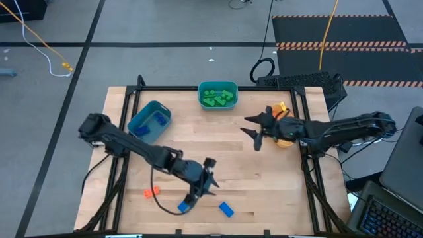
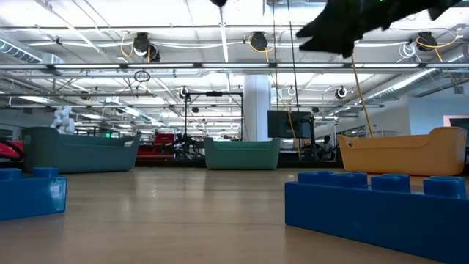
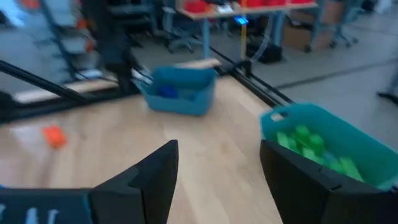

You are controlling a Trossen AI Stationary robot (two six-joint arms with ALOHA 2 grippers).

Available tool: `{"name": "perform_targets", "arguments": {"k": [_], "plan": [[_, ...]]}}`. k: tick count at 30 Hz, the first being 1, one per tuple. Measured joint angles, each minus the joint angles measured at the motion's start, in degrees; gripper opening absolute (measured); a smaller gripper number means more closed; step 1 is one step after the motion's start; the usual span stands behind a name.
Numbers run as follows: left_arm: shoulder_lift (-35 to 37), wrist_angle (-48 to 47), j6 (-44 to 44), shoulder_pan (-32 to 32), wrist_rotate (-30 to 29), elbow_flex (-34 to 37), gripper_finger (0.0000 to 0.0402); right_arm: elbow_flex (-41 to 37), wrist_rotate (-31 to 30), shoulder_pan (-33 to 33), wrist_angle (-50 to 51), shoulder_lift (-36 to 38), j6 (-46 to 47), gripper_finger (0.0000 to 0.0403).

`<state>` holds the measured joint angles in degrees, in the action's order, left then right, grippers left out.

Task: Sort & place blocks by color
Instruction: Put the blue game piece into the blue bin

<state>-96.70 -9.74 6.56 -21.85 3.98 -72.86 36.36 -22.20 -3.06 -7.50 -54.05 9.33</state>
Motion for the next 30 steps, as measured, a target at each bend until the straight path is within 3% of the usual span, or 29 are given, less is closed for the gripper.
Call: {"name": "perform_targets", "arguments": {"k": [9, 22, 30], "plan": [[-8.7, -1.2, -0.3, -0.1, 5.0, -2.8, 0.0166, 0.0, 0.0, -9.3, -0.2, 4.8, -1.1, 0.022], [-20.1, -2.3, 2.2, -1.1, 5.0, -11.1, 0.0338, 0.0, -0.3, -16.7, -5.3, 2.3, 0.6, 0.022], [-24.1, -0.1, 5.0, -2.4, 4.3, -11.5, 0.0338, -0.4, -0.3, -17.8, -9.2, -0.9, 0.4, 0.022]]}}
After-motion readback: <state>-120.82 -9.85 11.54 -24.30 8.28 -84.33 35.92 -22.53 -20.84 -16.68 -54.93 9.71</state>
